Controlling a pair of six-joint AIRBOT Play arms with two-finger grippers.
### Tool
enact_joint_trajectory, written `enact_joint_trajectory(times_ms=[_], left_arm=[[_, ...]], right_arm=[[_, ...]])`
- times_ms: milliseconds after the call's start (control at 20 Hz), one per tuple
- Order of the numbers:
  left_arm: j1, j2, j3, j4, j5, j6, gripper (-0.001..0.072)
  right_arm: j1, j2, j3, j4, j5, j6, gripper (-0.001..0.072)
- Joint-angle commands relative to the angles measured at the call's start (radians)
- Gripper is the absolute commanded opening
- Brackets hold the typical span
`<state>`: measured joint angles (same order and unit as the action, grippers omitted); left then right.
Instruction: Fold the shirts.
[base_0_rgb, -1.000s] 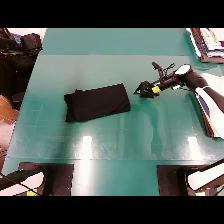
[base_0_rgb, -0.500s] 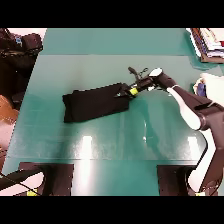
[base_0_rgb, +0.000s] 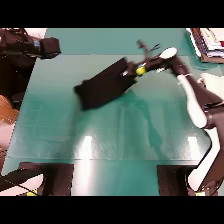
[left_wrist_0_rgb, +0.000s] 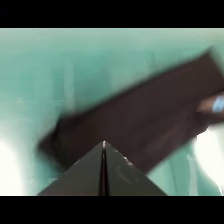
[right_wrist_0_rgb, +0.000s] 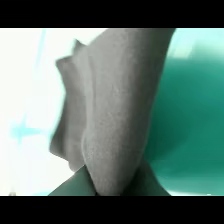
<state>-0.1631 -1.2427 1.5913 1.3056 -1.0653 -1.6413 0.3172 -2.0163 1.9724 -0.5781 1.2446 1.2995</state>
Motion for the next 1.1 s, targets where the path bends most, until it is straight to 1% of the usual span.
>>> enact_joint_trajectory(times_ms=[0, 200, 350, 500, 700, 850, 900, 1050], left_arm=[[-0.079, -0.001, -0.001, -0.001, 0.045, 0.0, 0.0024], [-0.122, -0.001, -0.001, -0.001, 0.101, 0.0, 0.0024], [-0.13, -0.001, -0.001, -0.02, 0.133, -0.001, 0.0024], [-0.13, -0.001, -0.001, -0.02, 0.141, -0.001, 0.0024], [-0.13, -0.001, -0.001, -0.027, 0.14, -0.002, 0.0024], [-0.13, -0.001, -0.001, -0.029, 0.14, -0.004, 0.0024], [-0.13, -0.001, -0.001, -0.03, 0.139, -0.004, 0.0024], [-0.13, -0.001, -0.001, -0.03, 0.138, -0.004, 0.0024]], right_arm=[[-0.214, 0.099, 0.029, -0.082, 0.016, 0.055, 0.0019], [-0.492, 0.218, 0.029, -0.294, 0.066, 0.092, 0.002], [-0.687, 0.267, 0.029, -0.323, 0.068, 0.12, 0.002], [-0.832, 0.274, 0.028, -0.323, 0.078, 0.163, 0.0019], [-0.918, 0.277, 0.025, -0.32, 0.082, 0.166, 0.002], [-0.929, 0.289, 0.087, -0.309, 0.067, 0.166, 0.002], [-0.929, 0.309, 0.092, -0.31, 0.047, 0.166, 0.0019], [-0.929, 0.426, 0.02, -0.315, -0.08, 0.166, 0.0019]])
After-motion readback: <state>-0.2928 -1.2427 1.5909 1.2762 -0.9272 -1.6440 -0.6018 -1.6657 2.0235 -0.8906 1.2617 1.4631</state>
